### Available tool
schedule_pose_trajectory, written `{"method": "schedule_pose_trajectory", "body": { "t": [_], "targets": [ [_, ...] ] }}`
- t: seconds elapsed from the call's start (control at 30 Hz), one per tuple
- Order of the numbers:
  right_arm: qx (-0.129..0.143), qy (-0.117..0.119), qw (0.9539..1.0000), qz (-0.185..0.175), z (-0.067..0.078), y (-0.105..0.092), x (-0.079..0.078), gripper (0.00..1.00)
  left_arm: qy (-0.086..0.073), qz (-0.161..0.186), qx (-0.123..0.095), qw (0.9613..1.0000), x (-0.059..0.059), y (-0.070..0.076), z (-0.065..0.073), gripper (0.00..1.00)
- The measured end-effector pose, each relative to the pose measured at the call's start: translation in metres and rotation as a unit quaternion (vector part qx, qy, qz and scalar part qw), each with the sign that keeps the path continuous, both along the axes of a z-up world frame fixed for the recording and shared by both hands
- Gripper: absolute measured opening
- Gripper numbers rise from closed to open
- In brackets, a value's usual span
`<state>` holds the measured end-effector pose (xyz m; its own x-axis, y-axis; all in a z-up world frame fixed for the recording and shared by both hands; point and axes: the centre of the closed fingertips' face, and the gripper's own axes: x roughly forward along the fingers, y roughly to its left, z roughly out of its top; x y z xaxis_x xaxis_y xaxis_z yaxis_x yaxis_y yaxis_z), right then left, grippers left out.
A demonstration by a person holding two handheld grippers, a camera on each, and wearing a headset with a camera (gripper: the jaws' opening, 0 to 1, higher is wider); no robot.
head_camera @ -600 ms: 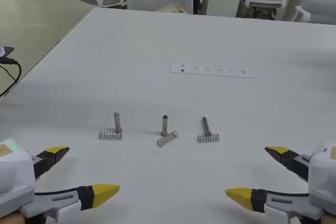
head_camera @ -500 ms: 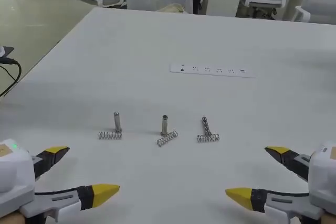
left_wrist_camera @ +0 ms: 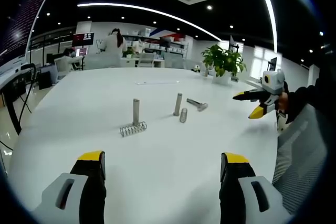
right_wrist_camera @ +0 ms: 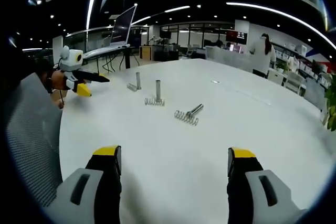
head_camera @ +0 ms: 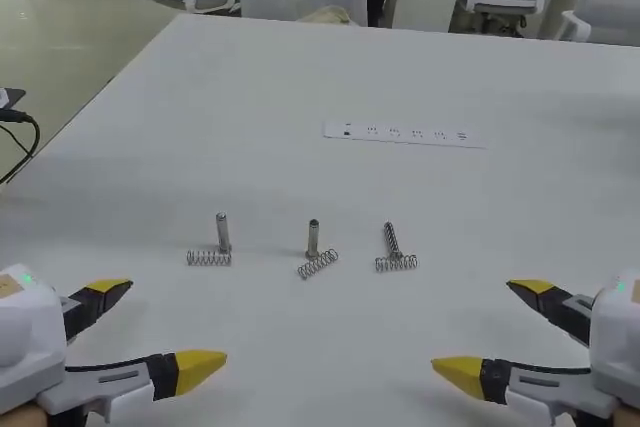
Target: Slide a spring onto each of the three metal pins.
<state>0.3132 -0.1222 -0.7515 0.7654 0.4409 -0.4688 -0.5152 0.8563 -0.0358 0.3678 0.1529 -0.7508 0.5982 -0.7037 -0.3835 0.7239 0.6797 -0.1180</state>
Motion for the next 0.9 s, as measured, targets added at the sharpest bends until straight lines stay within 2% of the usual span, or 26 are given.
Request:
{"method": "schedule_pose_trajectory", "body": {
  "t": [0.4,0.73,0.9],
  "targets": [
    [-0.009,-0.003,0.9999,-0.002,0.008,-0.007,0.009,0.8,-0.001,-0.002,-0.001,1.0,0.0,-0.001,0.001,0.88],
    [-0.018,-0.012,0.9998,0.004,0.023,-0.01,0.028,0.78,-0.002,-0.003,-0.001,1.0,0.0,0.0,0.002,0.87],
    [-0.02,-0.01,0.9997,0.005,0.026,-0.01,0.035,0.78,-0.002,-0.002,-0.002,1.0,0.0,0.0,0.002,0.87]
  ]
}}
